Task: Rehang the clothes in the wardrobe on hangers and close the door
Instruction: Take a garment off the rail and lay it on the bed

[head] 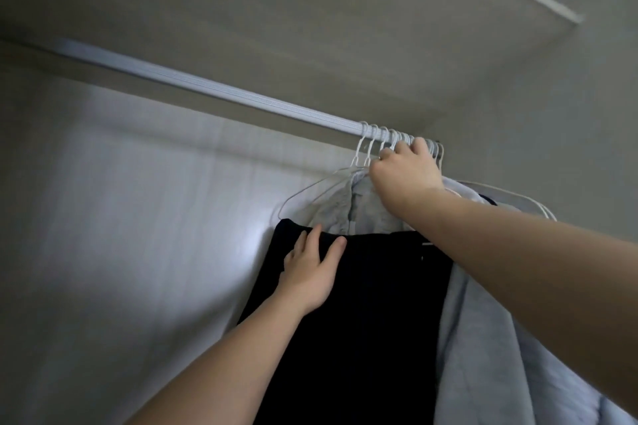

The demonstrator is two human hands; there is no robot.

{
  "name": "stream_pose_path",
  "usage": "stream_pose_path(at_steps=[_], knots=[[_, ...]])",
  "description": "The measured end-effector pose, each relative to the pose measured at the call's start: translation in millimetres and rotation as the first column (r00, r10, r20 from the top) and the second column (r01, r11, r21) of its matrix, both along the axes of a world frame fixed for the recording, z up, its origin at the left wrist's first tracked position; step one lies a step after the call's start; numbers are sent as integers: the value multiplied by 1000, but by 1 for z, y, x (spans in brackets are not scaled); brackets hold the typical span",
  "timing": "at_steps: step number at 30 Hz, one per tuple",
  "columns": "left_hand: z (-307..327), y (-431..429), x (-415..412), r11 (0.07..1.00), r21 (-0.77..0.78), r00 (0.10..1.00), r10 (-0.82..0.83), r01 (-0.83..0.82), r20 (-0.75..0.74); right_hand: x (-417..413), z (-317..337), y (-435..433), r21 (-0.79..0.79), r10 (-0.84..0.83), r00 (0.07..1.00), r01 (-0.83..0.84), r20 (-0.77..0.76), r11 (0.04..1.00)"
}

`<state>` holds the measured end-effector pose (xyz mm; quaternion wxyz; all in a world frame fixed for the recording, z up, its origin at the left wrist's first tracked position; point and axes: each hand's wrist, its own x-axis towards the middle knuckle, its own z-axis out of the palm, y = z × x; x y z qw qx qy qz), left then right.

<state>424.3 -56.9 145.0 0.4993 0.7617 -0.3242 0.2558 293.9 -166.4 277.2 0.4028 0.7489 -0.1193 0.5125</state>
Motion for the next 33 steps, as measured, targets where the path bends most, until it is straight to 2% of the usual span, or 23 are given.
stream_pose_path(at_steps=[6, 11, 16, 24, 29, 33], knots=[[-2, -3, 10, 999, -29, 999, 32, -31, 40, 7, 9, 1, 56, 56, 998, -57, 10, 997], [0, -3, 14, 991, -100, 994, 96, -91, 53, 13, 17, 17, 104, 231, 973, -231, 11, 968], [8, 4, 11, 977, -175, 985, 137, -118, 104, 8, 27, 26, 144, 315, 947, -321, 60, 936], [30, 22, -14, 958, -240, 934, 222, -156, 280, -38, 40, 35, 205, 419, 903, -430, 95, 879], [26, 30, -47, 938, -298, 842, 302, -178, 447, -89, 21, 29, 189, 465, 883, -469, 71, 862], [29, 30, -92, 929, -348, 793, 308, -129, 526, -145, -3, 21, 143, 472, 880, -475, 54, 868]])
